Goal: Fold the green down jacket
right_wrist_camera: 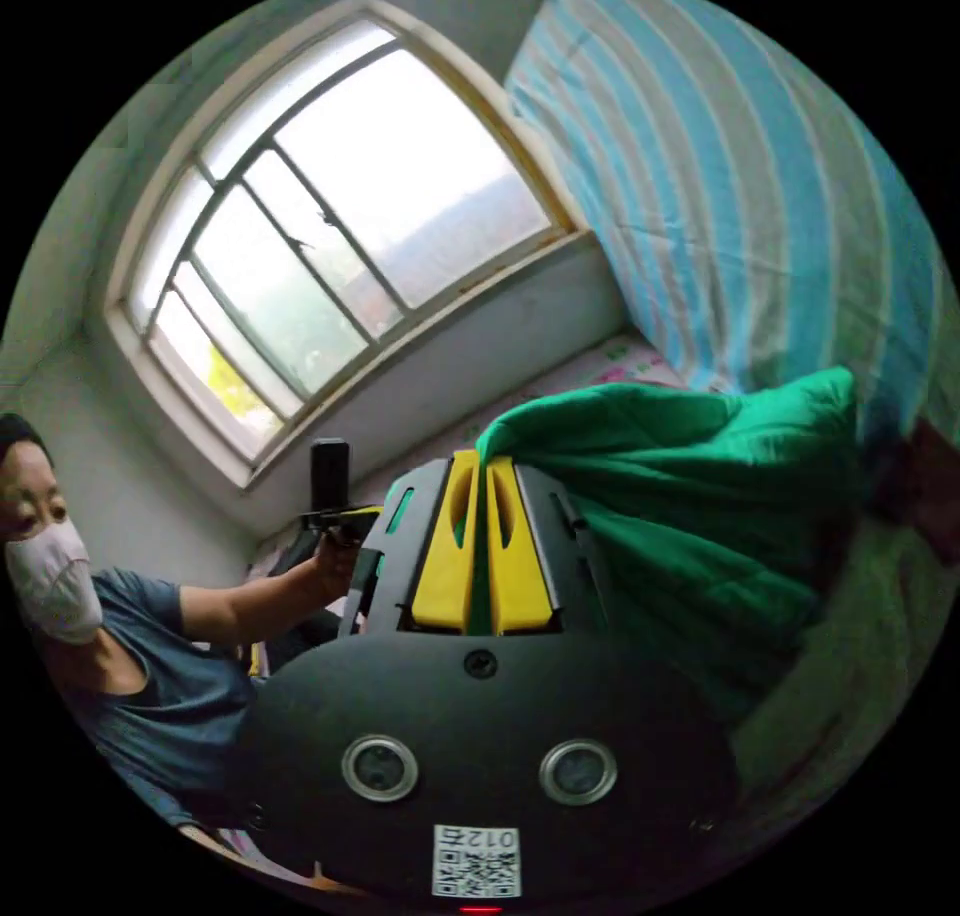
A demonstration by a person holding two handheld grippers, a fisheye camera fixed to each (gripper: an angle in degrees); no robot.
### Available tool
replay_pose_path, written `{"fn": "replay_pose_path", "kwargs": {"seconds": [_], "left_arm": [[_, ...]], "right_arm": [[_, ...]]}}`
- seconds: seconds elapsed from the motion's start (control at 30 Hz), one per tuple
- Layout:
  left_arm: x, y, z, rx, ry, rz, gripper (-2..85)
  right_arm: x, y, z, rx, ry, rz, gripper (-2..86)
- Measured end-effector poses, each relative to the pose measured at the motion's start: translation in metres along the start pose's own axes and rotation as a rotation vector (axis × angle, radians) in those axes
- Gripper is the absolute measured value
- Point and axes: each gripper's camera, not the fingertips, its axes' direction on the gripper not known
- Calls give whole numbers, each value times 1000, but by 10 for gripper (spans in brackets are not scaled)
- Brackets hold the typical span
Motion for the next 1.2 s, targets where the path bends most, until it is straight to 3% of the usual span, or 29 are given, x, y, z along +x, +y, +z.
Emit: {"fn": "replay_pose_path", "kwargs": {"seconds": [0.1,0.3,0.37,0.47,0.63,0.77,0.83,0.97,1.07,1.2], "left_arm": [[45,-8,-66,38,-102,51,13],[123,28,-174,-147,-650,136,18],[119,52,-200,-198,-781,65,19],[75,116,-258,-265,-1070,-178,24],[31,212,-325,-89,-984,-505,37],[48,236,-330,-33,-1123,-529,55],[77,240,-332,11,-1148,-442,69],[106,236,-296,-168,-1203,-312,99],[128,228,-228,-373,-1170,-132,131],[136,231,-179,-503,-1185,-48,149]], "right_arm": [[-51,-37,33,-60,-61,-114,-6],[-143,-66,176,-348,-139,-290,10],[-156,-62,232,-450,-118,-305,22],[-154,-60,290,-441,-140,-242,12],[-92,-57,346,-514,119,-117,27],[-36,-54,368,-527,161,46,46],[-34,-53,379,-559,166,-5,55],[-27,-50,410,-637,415,-168,77],[2,-59,431,-644,523,-136,104],[43,-77,471,-696,650,-75,131]]}}
